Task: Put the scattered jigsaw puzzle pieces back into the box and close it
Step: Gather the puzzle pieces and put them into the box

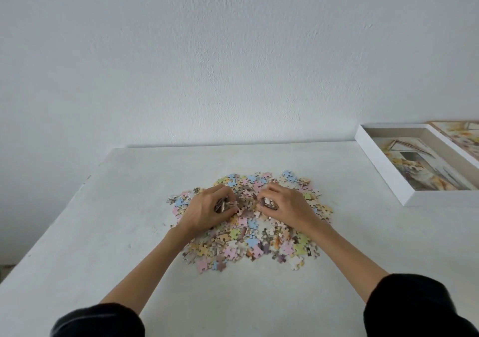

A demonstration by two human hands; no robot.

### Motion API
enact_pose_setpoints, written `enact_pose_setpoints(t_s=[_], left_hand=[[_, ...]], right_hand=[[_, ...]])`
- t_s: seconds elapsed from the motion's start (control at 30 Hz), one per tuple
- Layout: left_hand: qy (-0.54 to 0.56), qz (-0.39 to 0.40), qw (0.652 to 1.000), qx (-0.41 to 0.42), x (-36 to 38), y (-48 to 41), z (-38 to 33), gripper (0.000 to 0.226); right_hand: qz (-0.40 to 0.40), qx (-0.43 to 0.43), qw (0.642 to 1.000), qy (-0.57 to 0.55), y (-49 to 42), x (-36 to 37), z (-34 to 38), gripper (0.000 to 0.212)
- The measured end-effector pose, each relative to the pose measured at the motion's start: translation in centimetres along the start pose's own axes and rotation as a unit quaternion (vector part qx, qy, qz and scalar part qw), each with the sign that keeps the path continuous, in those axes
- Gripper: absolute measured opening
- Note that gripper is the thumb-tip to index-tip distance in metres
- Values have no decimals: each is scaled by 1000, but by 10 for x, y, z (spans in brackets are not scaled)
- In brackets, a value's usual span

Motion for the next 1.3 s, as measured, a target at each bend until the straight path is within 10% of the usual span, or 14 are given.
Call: enact_pose_setpoints(t_s=[0.33,1.3], left_hand=[[134,-28,989,55,-20,-9,-10,20],[236,-49,963,120,30,-225,-243,11]], right_hand=[[-14,-3,978,-207,1,-42,6,16],[-137,31,977,-159,123,-273,-207,7]])
Point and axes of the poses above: each hand's wrist, its own y-axis away from the middle knuckle, its own x-axis out of the palm, z = x × y, the point moved 10 cm from there along -y, towards the middle knuckle, and after that the axes turned 12 degrees about z, right-handed, at the moved point
